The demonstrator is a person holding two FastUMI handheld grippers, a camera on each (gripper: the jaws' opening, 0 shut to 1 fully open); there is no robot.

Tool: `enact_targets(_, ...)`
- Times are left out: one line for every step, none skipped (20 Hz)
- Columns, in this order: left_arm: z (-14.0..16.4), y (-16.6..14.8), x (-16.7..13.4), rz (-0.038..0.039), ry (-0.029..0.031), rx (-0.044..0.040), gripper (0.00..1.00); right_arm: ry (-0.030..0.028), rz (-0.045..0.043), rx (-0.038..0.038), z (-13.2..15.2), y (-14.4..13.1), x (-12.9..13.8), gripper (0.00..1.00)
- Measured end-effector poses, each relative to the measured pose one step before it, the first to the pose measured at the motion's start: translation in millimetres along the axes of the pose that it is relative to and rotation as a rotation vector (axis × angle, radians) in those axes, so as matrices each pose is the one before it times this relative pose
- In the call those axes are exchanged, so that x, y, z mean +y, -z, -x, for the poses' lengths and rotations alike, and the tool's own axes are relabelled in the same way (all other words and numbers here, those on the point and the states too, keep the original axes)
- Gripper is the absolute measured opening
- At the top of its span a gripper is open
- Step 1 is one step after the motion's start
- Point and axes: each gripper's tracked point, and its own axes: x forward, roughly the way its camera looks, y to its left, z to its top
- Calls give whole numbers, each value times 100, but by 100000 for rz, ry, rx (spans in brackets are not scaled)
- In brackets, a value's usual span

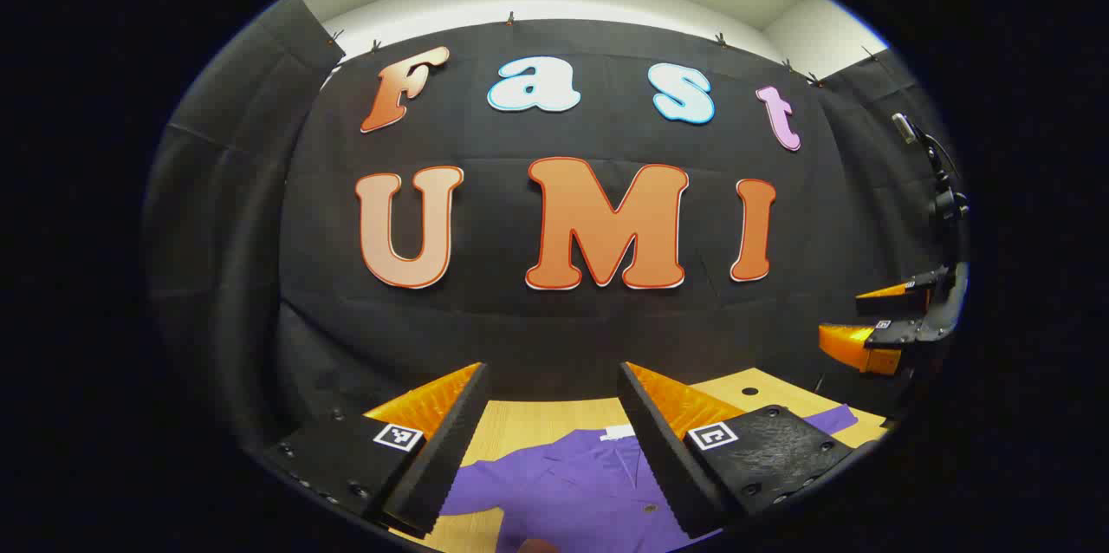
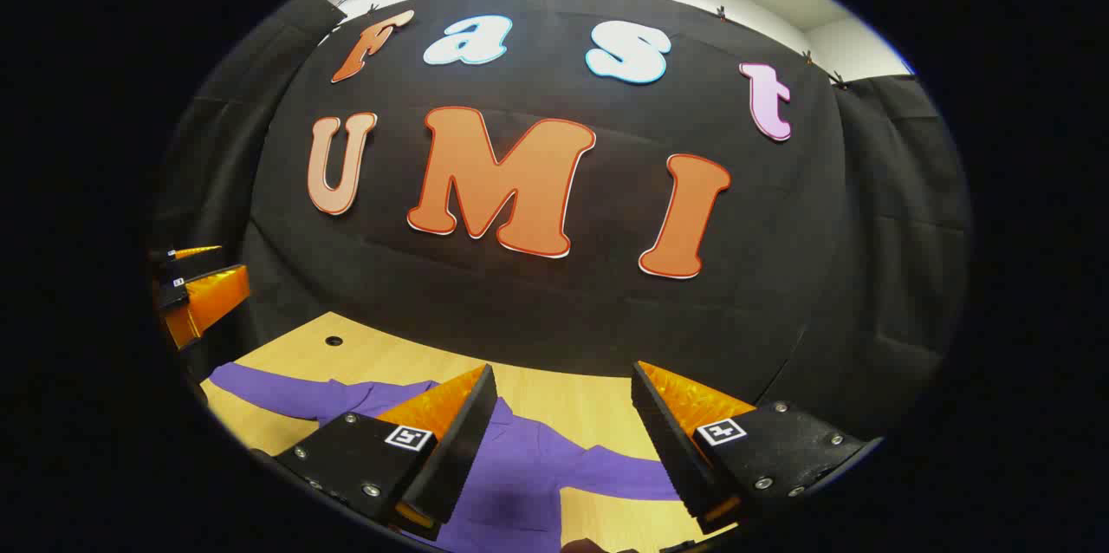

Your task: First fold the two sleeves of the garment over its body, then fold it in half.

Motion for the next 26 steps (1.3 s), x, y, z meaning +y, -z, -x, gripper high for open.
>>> enact_targets(-932, -1142, -225, -367, 340, -1448, 95, -2070, -927, 86, -234, -493, 429, 95)
enact_targets(-688, -1276, -211, -660, 441, -2243, 95, -1483, -225, -1366, 5, -272, 77, 95)
enact_targets(-218, -1011, -32, -391, -214, -2788, 96, 351, 723, -2781, -203, -529, -197, 95)
enact_targets(-105, -603, 33, -796, -83, -875, 95, 1211, 279, -610, -165, 55, -499, 95)
enact_targets(-7, 343, -119, -871, -104, -377, 95, -466, -60, 636, -121, 407, 107, 95)
enact_targets(105, 293, -109, -193, 95, 128, 95, -133, -614, 2140, -157, 489, 71, 95)
enact_targets(154, 466, -444, 392, 651, 221, 95, -1669, -1039, 646, -36, 110, 287, 95)
enact_targets(1, 512, -276, 400, 230, 839, 96, 425, -516, -254, -66, -51, -287, 95)
enact_targets(125, 513, -250, 234, 587, 629, 96, 659, -506, -118, -82, 94, -444, 95)
enact_targets(-38, 20, 23, -637, -475, 178, 96, -47, -321, 670, -59, 293, -15, 95)
enact_targets(236, 222, 138, -284, -655, -170, 95, -537, -267, 1803, -21, 449, 51, 95)
enact_targets(31, 34, 7, 453, -808, -102, 95, -1183, 62, 400, 55, 200, 278, 95)
enact_targets(49, 433, -69, 682, -139, 1156, 95, 1443, 361, -368, 77, 11, -365, 95)
enact_targets(43, 67, -196, 303, 834, 373, 95, 72, -321, -817, 58, -130, -64, 95)
enact_targets(117, 35, 99, -800, -607, -216, 95, 106, -482, 192, 113, 83, 68, 95)
enact_targets(105, -388, 242, -556, -845, -1733, 95, -1176, -474, -99, 248, 261, 228, 95)
enact_targets(211, -32, -72, -789, 11, -569, 95, 72, 297, -316, 38, 29, 11, 95)
enact_targets(132, 60, 10, -962, -118, 229, 95, 478, 375, -338, 93, 117, -387, 95)
enact_targets(131, 168, 1, -704, -24, -282, 95, -173, 6, -1177, 31, -186, 13, 95)
enact_targets(205, -63, 16, -495, -512, -503, 96, 841, 151, -337, -46, 109, -219, 95)
enact_targets(158, -161, -59, -294, -118, -671, 95, 458, 195, -42, -65, 161, -209, 95)
enact_targets(239, 136, 184, -432, -469, 233, 96, 1221, 19, 388, -77, 314, -423, 95)
enact_targets(157, 162, -25, -433, -216, 187, 95, 155, -540, 448, -15, 242, -275, 95)
enact_targets(235, 9, 94, -335, -663, -254, 95, 715, -574, 610, 45, 312, -386, 95)
enact_targets(228, 166, 256, -229, -725, 100, 95, 557, -332, 1045, 26, 478, -603, 95)
enact_targets(190, 136, 211, -285, -908, 387, 95, 731, 76, 1005, 30, 536, -532, 95)
